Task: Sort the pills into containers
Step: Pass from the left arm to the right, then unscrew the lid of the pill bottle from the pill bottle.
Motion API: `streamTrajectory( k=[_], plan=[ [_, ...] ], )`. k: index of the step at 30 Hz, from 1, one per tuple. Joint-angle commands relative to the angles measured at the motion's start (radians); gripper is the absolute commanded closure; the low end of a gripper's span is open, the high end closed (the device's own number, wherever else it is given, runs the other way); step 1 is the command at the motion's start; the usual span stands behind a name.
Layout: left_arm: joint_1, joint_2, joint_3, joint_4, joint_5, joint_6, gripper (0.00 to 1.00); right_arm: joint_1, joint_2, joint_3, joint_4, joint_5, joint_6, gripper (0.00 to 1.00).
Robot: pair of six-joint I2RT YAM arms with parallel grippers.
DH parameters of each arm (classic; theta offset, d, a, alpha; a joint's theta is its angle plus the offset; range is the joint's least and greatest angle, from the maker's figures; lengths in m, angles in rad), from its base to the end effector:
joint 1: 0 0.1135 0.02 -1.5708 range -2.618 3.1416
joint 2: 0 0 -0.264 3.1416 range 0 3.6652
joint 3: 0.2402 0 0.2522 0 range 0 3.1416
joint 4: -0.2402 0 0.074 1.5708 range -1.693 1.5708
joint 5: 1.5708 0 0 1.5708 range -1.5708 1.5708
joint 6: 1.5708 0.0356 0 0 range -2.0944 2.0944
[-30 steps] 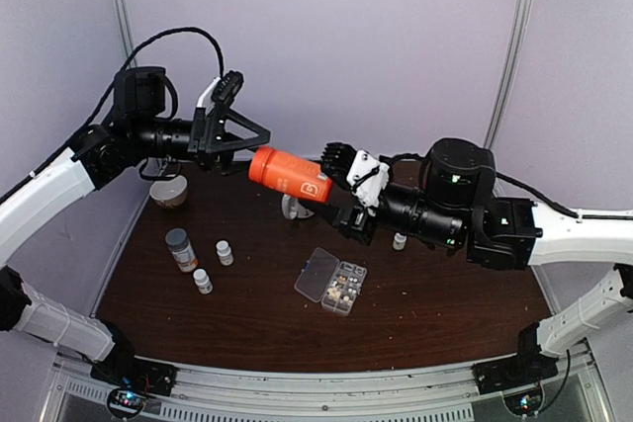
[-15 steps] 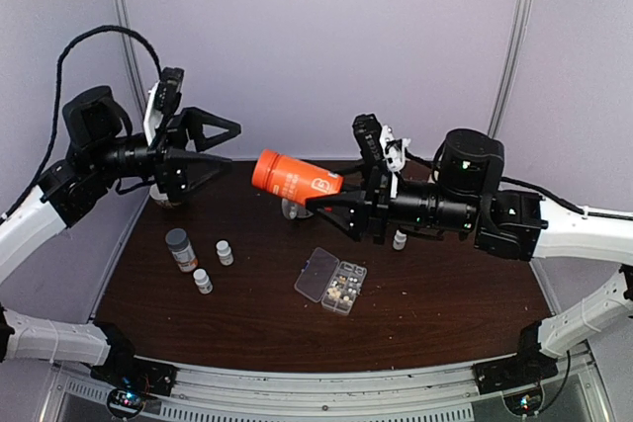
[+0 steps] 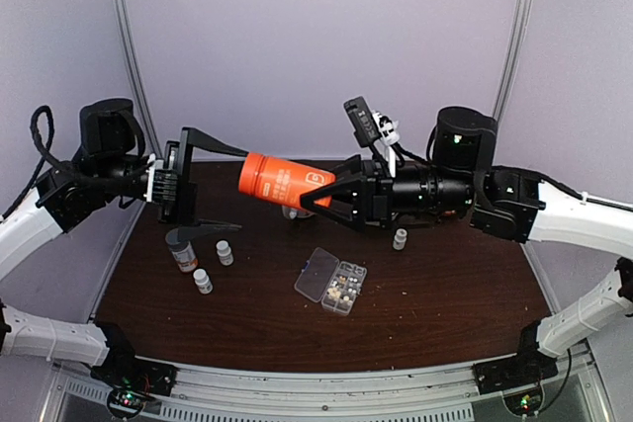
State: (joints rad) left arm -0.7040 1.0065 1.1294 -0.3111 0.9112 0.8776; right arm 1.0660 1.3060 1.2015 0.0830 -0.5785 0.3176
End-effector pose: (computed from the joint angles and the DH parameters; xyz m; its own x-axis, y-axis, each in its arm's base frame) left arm 0.1409 -0.1565 0.4082 0.6691 0.0502 -0.7414 0.7413 -0.1158 0.6612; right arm 0.1303 0.2760 0.4002 -0.3213 -0.0408 -0.9461 -0.9441 -0.0640 0.3234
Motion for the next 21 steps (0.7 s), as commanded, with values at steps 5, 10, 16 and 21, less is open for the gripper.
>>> streamTrajectory(
  k=[5,10,16,21],
  plan=[
    [-0.048,0.045,0.07,-0.071,-0.08,0.227,0.07,-0.004,0.023,0.041,-0.001,-0.075,0.038,0.72],
    [-0.051,0.047,0.068,-0.049,-0.094,0.206,0.04,-0.005,0.038,0.044,-0.001,-0.094,0.038,0.73],
    [-0.051,0.005,0.005,0.107,-0.213,0.115,0.02,-0.011,0.012,0.02,-0.004,-0.028,0.027,0.73],
    [-0.051,0.005,0.01,0.091,-0.18,0.124,0.04,-0.021,-0.006,-0.005,0.013,-0.036,0.035,0.73]
  ],
)
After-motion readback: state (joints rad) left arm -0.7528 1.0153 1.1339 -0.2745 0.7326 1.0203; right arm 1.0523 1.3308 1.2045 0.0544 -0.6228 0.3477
